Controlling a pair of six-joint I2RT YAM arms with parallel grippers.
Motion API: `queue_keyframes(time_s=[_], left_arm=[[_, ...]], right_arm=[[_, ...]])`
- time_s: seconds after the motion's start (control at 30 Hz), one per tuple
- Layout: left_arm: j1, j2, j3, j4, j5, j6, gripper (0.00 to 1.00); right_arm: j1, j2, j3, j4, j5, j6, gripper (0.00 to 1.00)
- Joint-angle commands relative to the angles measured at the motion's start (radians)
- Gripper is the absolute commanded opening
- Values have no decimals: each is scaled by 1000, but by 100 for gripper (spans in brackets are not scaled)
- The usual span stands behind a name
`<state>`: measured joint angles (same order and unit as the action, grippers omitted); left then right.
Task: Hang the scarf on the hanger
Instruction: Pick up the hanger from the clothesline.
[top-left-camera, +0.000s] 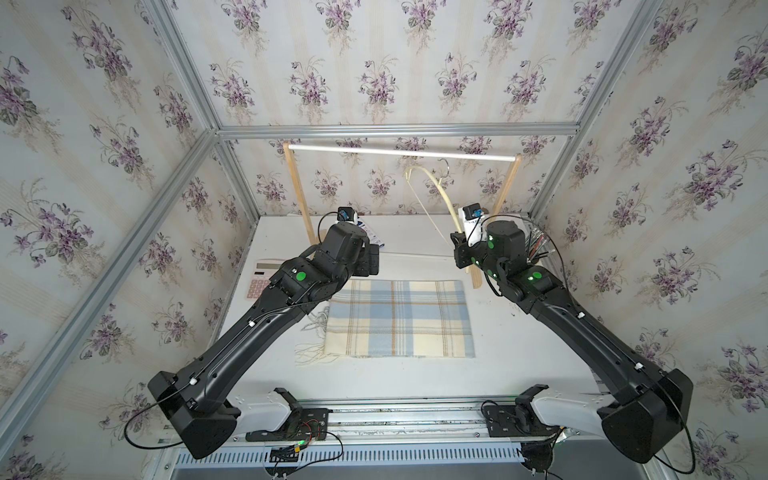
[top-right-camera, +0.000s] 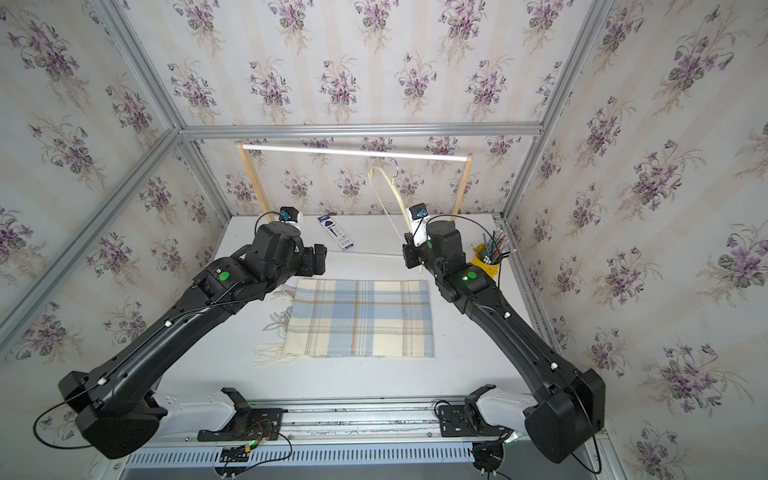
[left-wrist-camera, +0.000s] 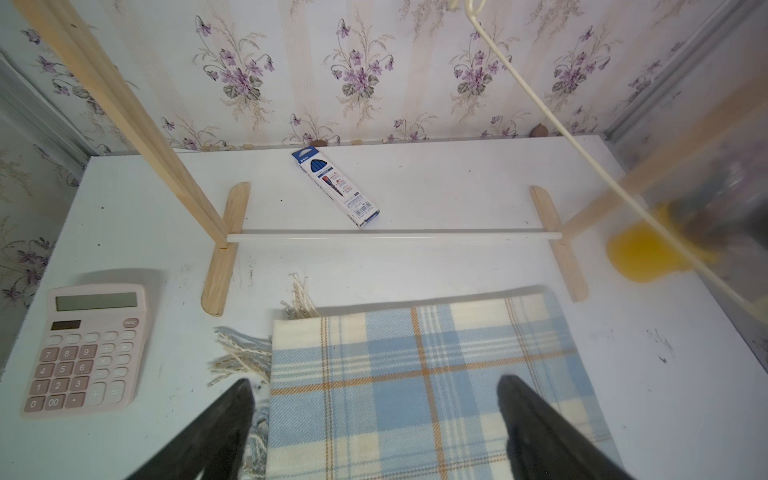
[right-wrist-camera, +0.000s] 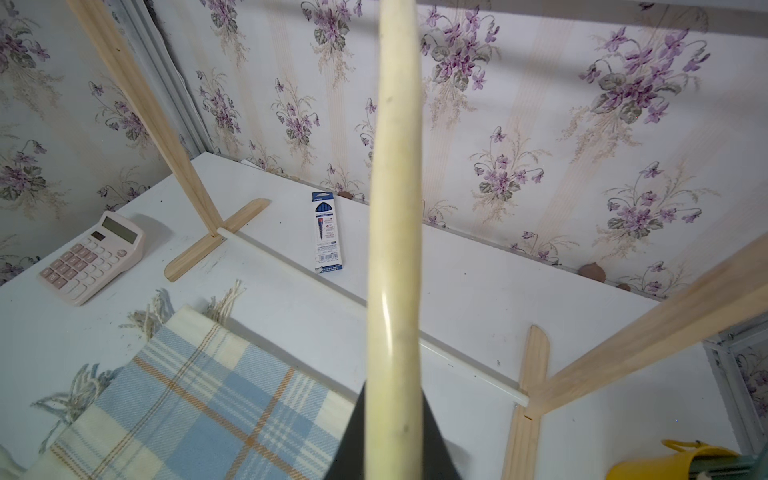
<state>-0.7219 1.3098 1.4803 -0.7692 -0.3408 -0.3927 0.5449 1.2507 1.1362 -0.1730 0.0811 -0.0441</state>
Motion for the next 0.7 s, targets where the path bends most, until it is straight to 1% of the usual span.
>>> queue_keyframes(time_s=[0.0,0.13,0.2,0.23,0.37,0.5,0.57,0.67], left_arm=[[-16,24,19,-33,80,-45,91],[-20,29,17,7,184,-120,84],[-22,31,31,15,227,-173,83],[-25,37,46,0,231,-205,83],[-27,62,125,-69,184,-321,82],[-32,82,159,-20,181,-414,70],[-43,95,171,11,160,-452,70],[-83,160,225,13,74,-453,77]], right_arm=[[80,17,-24,89,100,1,0],[198,49,-73,163,268,-23,0],[231,61,-96,205,317,-26,0],[241,64,-109,224,334,-26,0],[259,78,-156,288,363,-27,0],[276,107,-179,325,372,-37,0],[286,123,-187,343,378,-45,0],[298,144,-189,367,374,-47,0]])
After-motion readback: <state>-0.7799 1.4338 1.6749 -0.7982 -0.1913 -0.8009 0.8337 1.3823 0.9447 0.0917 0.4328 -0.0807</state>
